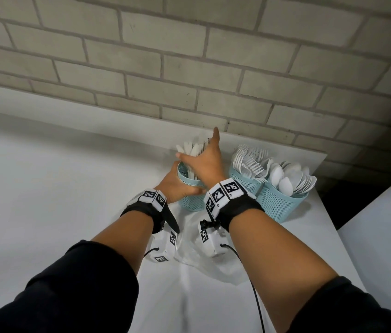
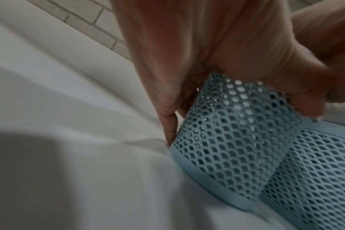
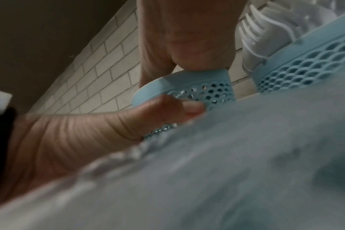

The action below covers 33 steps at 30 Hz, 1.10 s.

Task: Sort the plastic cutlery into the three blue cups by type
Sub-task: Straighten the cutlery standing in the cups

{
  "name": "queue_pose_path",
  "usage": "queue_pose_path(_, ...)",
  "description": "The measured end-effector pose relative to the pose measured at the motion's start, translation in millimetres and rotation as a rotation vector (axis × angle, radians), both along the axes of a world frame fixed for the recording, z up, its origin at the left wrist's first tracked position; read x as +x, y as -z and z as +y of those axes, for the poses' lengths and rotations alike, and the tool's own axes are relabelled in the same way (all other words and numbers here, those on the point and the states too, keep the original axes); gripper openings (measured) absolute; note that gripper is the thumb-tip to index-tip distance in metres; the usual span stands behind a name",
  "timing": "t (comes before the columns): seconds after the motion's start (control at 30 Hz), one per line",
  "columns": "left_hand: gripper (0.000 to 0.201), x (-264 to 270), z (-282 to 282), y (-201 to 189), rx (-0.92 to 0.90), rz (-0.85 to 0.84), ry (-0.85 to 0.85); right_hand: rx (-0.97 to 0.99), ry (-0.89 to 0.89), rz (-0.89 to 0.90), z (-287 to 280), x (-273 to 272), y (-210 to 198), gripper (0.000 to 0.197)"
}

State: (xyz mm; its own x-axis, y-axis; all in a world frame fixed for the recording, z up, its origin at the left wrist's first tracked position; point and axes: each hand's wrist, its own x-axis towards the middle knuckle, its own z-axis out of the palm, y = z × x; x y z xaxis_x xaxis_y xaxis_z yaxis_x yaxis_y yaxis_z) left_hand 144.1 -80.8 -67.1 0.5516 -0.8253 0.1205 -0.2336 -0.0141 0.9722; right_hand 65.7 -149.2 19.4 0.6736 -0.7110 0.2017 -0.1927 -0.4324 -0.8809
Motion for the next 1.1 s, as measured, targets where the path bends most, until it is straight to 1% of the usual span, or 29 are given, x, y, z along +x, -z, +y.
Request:
queue_pose_path(0.07,0.110,-1,0,-1,-0.025,0.003,0.010,0.008,0.018,0.106,1,5,-2,0.127)
queue_pose_path(0.1,0.107,-1,-1,0,-0.028,0.001,0.022,-0.017,0.011,0.185,1,7,-2,0.124)
queue_pose_path(0.13,0.100,-1,-1,-1,-0.024,-0.005,0.049,-0.078,-0.037,0.280,2,8,-2,0.113)
queue_pose_path(0.17,0.092,-1,-1,-1,-0.008,-0.008,0.060,-0.145,-0.108,0.349,3,8,-3,0.089)
queue_pose_path(0.2,0.089,-1,-1,0,-0.006,-0.008,0.064,-0.187,-0.154,0.341,2,9,-2,0.057)
queue_pose_path(0.23,0.093,1,-1,2,-0.008,-0.002,0.048,-0.169,-0.157,0.269,2,6,-2,0.032)
queue_pose_path(0.27,0.103,2,-1,3,-0.010,0.006,0.024,-0.099,-0.131,0.163,1,3,-3,0.022)
queue_pose_path(0.3,0.111,4,-2,7,0.002,0.007,-0.005,-0.006,-0.083,0.056,-1,1,-5,0.020)
queue_pose_path(0.37,0.116,7,-2,7,0.040,0.006,-0.025,0.118,0.012,-0.115,-7,-2,-5,0.024)
queue_pose_path(0.4,0.115,8,-3,6,0.048,-0.005,-0.022,0.148,0.039,-0.159,-8,-2,-5,0.031)
queue_pose_path(0.47,0.114,13,-5,8,0.071,-0.034,-0.015,0.189,0.063,-0.199,-8,0,-3,0.051)
queue_pose_path(0.57,0.112,19,-7,10,0.089,-0.037,-0.008,0.205,0.037,-0.254,-8,-1,-3,0.056)
queue_pose_path(0.67,0.109,24,-11,13,0.074,-0.048,0.023,0.155,0.026,-0.219,-11,-1,-1,0.082)
queue_pose_path(0.73,0.107,20,-10,6,0.066,-0.055,0.038,0.111,-0.003,-0.130,-11,4,0,0.099)
queue_pose_path(0.77,0.102,19,-11,4,0.056,-0.060,0.042,0.100,-0.022,-0.071,-9,6,1,0.105)
queue_pose_path(0.8,0.099,18,-10,3,0.044,-0.056,0.055,0.084,-0.041,-0.010,-8,8,1,0.106)
queue_pose_path(0.83,0.100,17,-10,2,0.028,-0.043,0.058,0.057,-0.057,0.033,-8,9,2,0.102)
queue_pose_path(0.87,0.102,18,-10,3,0.020,-0.033,0.052,0.026,-0.059,0.055,-9,10,3,0.091)
queue_pose_path(0.93,0.109,20,-11,4,0.031,-0.025,0.027,-0.026,-0.007,0.029,-11,8,2,0.057)
queue_pose_path(0.97,0.108,21,-10,4,0.044,-0.024,0.027,-0.036,0.030,0.001,-13,6,1,0.045)
queue_pose_path(1.0,0.105,21,-10,3,0.055,-0.031,0.036,-0.039,0.061,-0.023,-15,5,1,0.038)
queue_pose_path(1.03,0.103,22,-10,2,0.067,-0.032,0.041,-0.037,0.074,-0.049,-16,3,1,0.036)
queue_pose_path(1.07,0.104,21,-10,0,0.070,-0.039,0.042,-0.021,0.069,-0.078,-17,3,1,0.038)
queue_pose_path(1.1,0.107,21,-11,-1,0.074,-0.044,0.037,0.003,0.052,-0.113,-16,3,1,0.045)
